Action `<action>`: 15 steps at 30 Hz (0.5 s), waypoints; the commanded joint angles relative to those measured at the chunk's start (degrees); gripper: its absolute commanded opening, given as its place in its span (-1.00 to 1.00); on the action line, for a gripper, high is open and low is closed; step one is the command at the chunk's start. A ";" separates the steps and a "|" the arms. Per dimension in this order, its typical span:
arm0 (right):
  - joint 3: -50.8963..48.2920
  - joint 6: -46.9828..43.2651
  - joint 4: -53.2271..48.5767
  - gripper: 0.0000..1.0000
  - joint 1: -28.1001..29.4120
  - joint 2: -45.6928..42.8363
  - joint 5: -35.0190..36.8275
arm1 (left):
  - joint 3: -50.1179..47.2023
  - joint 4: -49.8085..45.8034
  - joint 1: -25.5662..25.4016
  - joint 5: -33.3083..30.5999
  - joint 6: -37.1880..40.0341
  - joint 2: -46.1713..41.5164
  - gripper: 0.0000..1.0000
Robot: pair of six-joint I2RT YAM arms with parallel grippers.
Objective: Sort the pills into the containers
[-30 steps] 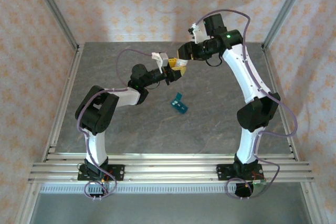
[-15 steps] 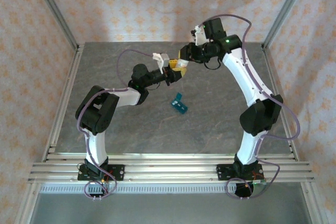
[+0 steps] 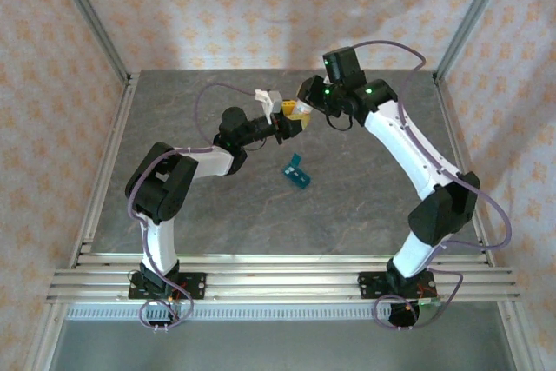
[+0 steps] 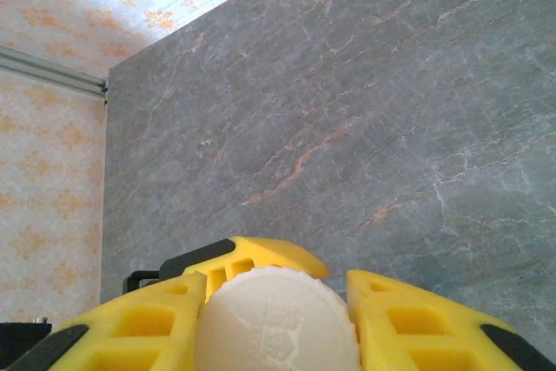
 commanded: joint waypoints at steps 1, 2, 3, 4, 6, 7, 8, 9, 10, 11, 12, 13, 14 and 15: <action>5.12 0.73 -2.51 -0.02 -0.57 1.60 -0.04 | 0.64 6.19 -0.13 -1.62 1.41 -2.66 -1.00; 6.12 0.01 -2.67 0.14 -1.20 1.56 -1.30 | 0.50 6.24 -0.17 -1.54 1.56 -2.74 -1.00; 6.96 -0.85 -2.35 0.28 -1.86 1.39 -3.35 | 0.39 6.22 -0.10 -1.66 1.61 -2.84 -1.00; 8.17 -1.65 -2.80 0.37 -2.55 1.23 -4.96 | 0.29 6.23 -0.06 -1.70 1.65 -2.83 -1.00; 11.52 -4.31 -5.42 0.47 -3.28 1.58 -6.42 | 0.33 6.23 -0.10 -1.57 1.53 -2.76 -1.00; 13.26 -5.99 -7.37 0.51 -3.52 1.87 -6.39 | 0.42 6.23 -0.08 -1.60 1.33 -2.66 -1.00; 14.40 -7.31 -8.55 0.55 -3.90 2.11 -6.40 | 0.47 6.23 -0.08 -1.54 1.19 -2.62 -1.00; 15.06 -8.89 -9.45 0.56 -4.40 2.20 -6.98 | 0.64 6.19 -0.03 -1.45 1.00 -2.50 -1.00; 15.30 -10.31 -9.96 0.57 -5.10 2.24 -7.76 | 0.71 6.22 -0.10 -1.30 0.83 -2.43 -1.00; 15.12 -11.85 -9.84 0.58 -5.72 2.09 -8.87 | 0.81 6.23 -0.06 -1.14 0.77 -2.44 -1.00; 14.76 -14.36 -9.51 0.58 -6.35 2.03 -10.46 | 0.80 6.23 -0.08 -1.01 0.77 -2.49 -1.00; 14.51 -16.44 -9.46 0.57 -7.07 1.99 -11.96 | 0.79 6.15 -0.10 -0.92 0.65 -2.50 -1.00; 14.23 -18.19 -9.38 0.57 -7.58 2.06 -13.73 | 0.82 6.23 -0.05 -0.75 0.57 -2.55 -1.00; 13.81 -20.64 -9.01 0.55 -8.10 2.16 -16.69 | 0.77 6.19 0.03 -0.59 0.45 -2.57 -1.00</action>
